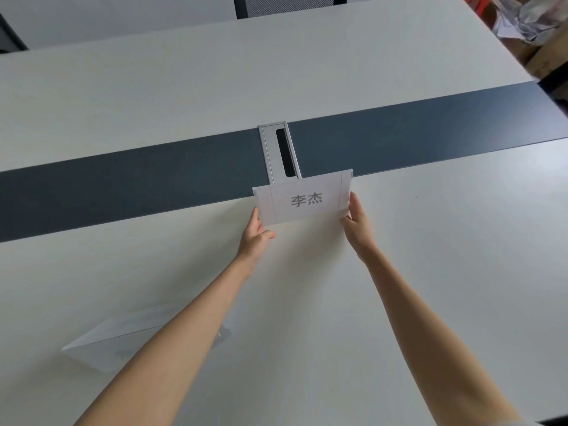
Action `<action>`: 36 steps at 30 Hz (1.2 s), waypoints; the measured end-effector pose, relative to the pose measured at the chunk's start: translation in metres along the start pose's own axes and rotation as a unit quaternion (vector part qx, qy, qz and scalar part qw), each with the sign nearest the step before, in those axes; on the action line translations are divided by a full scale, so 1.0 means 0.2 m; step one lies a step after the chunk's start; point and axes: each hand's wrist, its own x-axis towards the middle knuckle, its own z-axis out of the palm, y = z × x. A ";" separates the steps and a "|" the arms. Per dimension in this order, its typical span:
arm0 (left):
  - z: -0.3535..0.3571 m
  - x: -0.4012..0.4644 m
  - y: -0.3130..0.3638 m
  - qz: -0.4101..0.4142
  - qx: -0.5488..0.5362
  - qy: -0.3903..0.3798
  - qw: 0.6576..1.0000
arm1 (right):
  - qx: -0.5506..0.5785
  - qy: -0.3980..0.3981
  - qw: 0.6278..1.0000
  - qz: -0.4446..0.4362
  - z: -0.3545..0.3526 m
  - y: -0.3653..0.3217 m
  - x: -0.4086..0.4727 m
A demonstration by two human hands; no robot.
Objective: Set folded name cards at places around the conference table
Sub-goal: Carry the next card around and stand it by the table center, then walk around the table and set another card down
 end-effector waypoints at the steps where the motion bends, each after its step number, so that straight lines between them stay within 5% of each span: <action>1: -0.01 0.00 -0.01 -0.009 0.005 -0.001 1.000 | 0.001 -0.001 1.000 0.012 0.00 -0.01 -0.02; 8: -0.15 -0.17 0.07 -0.008 0.057 0.053 0.997 | 0.023 0.039 0.997 0.064 0.11 -0.01 -0.29; 12: -0.36 -0.43 0.09 0.102 0.074 0.062 0.990 | 0.019 -0.149 0.988 0.044 0.28 0.03 -0.60; 16: -0.68 -0.69 -0.02 0.165 0.113 0.174 0.964 | -0.021 -0.328 0.945 -0.007 0.46 -0.03 -0.84; 21: -0.95 -0.96 -0.30 0.177 0.108 0.341 0.917 | -0.055 -0.367 0.927 -0.058 0.71 -0.09 -0.93; 25: -1.04 -1.07 -0.50 0.165 0.042 0.380 0.909 | 0.009 -0.343 0.935 -0.089 0.85 -0.16 -0.95; 30: -1.18 -1.05 -0.66 0.125 0.030 0.357 0.925 | 0.047 -0.288 0.952 -0.089 0.92 -0.15 -0.94; 36: -1.35 -0.89 -0.70 0.077 0.067 0.163 0.981 | 0.093 -0.183 0.977 -0.054 0.97 -0.09 -1.16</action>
